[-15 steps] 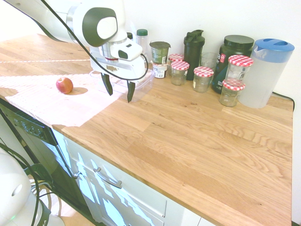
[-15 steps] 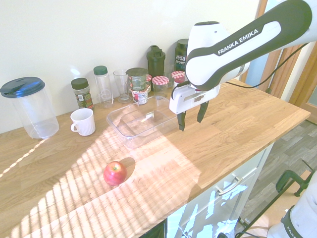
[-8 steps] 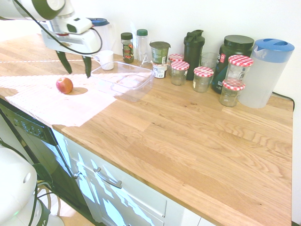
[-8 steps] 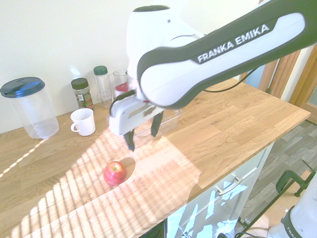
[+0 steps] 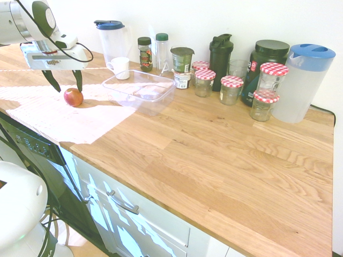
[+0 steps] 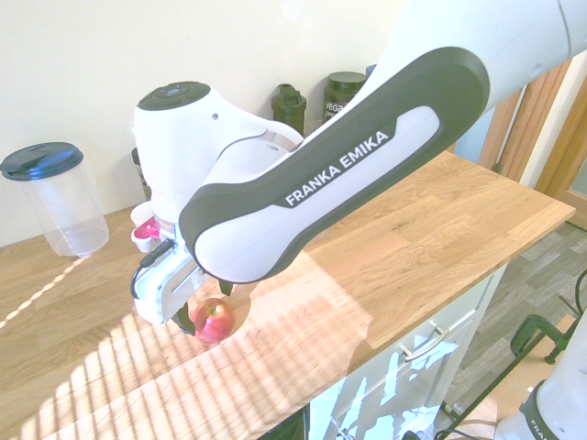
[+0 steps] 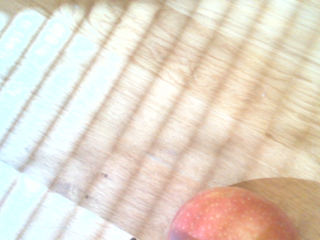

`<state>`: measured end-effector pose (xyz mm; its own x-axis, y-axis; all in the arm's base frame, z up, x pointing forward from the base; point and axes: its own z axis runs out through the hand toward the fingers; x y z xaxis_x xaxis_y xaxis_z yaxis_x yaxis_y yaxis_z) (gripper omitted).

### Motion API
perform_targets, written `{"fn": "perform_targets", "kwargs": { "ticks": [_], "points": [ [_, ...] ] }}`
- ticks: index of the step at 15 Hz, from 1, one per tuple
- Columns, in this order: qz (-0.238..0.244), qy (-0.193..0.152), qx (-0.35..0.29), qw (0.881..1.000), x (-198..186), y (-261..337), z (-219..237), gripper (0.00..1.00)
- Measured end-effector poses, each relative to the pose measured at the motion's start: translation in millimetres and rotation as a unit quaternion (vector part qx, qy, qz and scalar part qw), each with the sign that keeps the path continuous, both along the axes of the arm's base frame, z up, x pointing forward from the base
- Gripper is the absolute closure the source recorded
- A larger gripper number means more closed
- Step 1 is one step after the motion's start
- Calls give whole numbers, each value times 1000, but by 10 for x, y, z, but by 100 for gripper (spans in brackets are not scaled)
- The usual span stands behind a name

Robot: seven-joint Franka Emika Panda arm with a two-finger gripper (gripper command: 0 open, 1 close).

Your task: Put the apple into the container

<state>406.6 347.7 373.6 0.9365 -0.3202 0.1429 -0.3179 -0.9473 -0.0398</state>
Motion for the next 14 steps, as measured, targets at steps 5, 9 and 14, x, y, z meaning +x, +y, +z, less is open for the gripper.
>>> {"fn": "perform_targets", "kwargs": {
  "ticks": [5, 9, 14],
  "points": [
    [13, 18, -29, 999, -17, 4, -199, 100],
    [11, 27, -29, 999, 159, -18, -429, 100],
    [6, 25, -25, 999, 251, -26, -450, 100]
  ]
}}
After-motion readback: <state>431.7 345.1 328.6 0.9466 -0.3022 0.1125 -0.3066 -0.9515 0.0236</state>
